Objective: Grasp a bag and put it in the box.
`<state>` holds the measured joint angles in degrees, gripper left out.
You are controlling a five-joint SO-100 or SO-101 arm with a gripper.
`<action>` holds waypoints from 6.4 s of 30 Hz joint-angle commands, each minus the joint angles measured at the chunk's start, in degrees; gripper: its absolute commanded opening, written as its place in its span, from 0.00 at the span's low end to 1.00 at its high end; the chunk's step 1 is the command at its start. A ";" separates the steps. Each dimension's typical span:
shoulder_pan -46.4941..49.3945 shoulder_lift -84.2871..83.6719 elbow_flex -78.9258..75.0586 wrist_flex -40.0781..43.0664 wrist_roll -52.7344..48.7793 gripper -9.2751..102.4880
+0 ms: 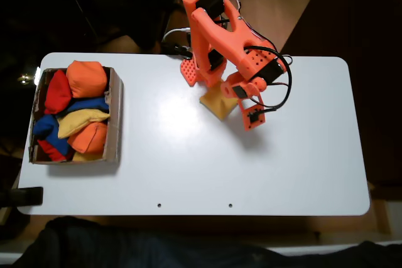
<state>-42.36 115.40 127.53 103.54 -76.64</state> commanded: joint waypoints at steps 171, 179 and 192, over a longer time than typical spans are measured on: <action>2.64 -1.93 22.59 -29.36 -2.81 0.08; 2.72 -1.05 21.88 -30.15 -2.37 0.08; 2.20 3.87 17.31 -29.79 1.32 0.08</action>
<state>-40.43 117.95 147.30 75.59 -75.85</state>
